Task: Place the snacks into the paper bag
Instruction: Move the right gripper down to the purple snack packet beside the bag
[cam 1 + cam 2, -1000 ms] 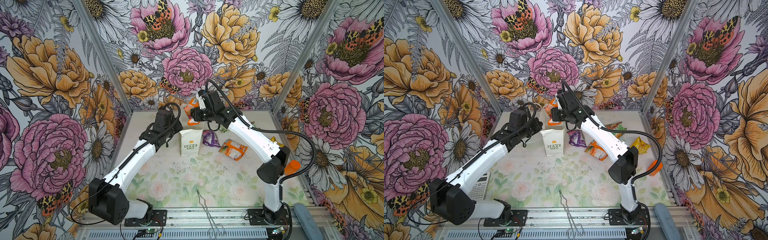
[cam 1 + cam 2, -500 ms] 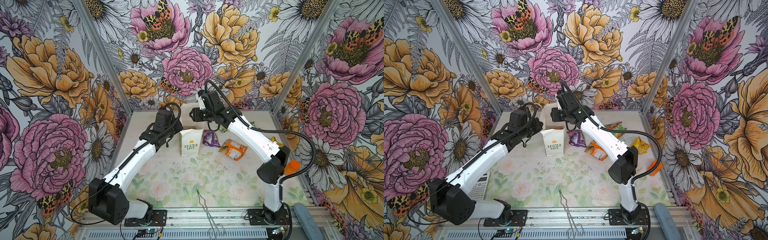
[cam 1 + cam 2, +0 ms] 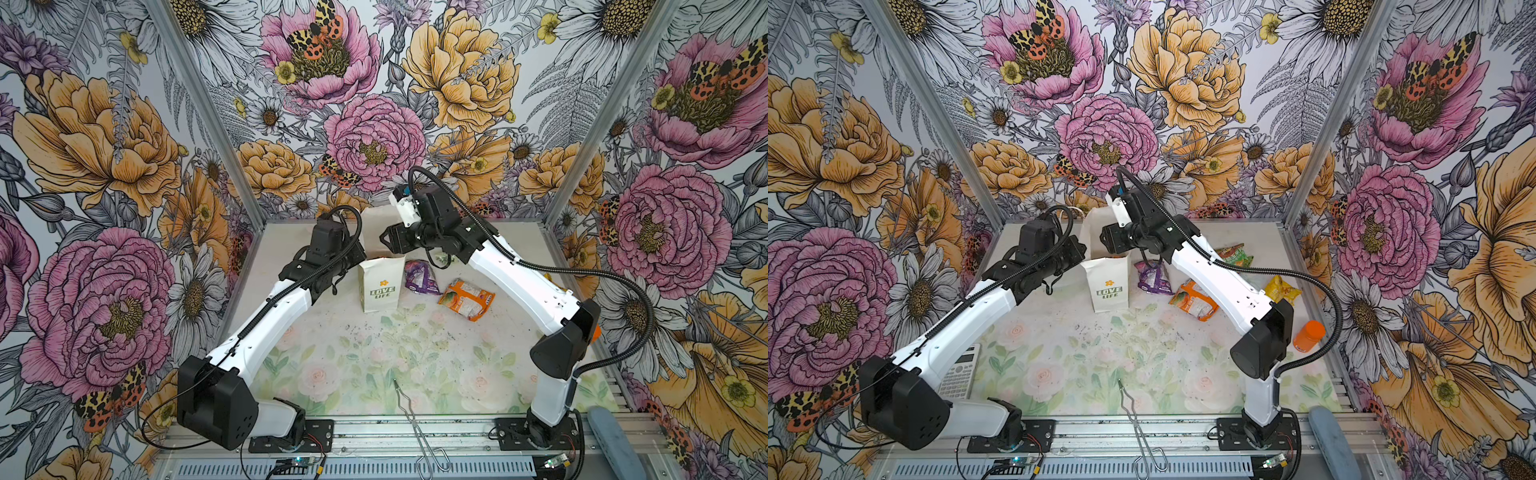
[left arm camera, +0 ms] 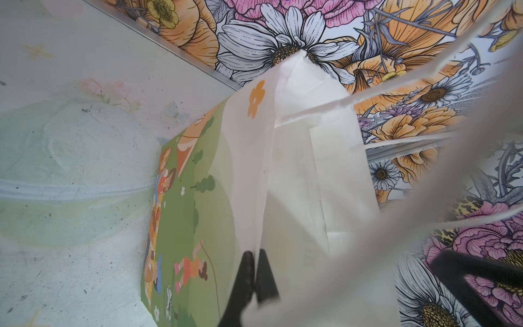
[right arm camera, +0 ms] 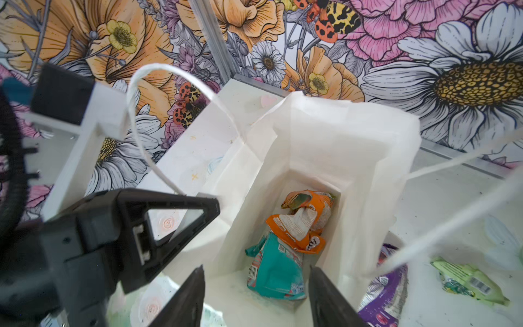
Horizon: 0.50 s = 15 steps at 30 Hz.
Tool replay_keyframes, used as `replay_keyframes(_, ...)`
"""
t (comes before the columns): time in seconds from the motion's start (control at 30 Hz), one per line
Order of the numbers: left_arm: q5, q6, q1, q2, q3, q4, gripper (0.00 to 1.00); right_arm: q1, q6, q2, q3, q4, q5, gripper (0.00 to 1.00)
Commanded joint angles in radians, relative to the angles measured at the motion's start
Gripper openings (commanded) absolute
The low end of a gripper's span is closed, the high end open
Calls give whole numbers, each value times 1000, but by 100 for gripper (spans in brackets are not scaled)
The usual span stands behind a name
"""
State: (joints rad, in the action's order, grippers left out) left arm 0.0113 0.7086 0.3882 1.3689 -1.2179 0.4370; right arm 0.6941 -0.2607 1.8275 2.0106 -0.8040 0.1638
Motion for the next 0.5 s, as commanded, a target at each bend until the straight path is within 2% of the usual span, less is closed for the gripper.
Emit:
replay_keyframes(0.0, 13, 6, -7, -8, 7, -33, 0, -9, 68, -127, -62, 18, 88, 62)
replay_keyframes(0.13, 21, 6, -9, -8, 3, -35, 0, -20, 91, -245, -171, 19, 89, 64)
replay_keyframes(0.3, 27, 6, -10, -11, 2, -33, 0, -55, 99, -367, -289, 18, 21, 70)
replay_keyframes(0.47, 29, 6, -9, -19, 5, -33, 0, -136, 43, -445, -394, 19, -19, 81)
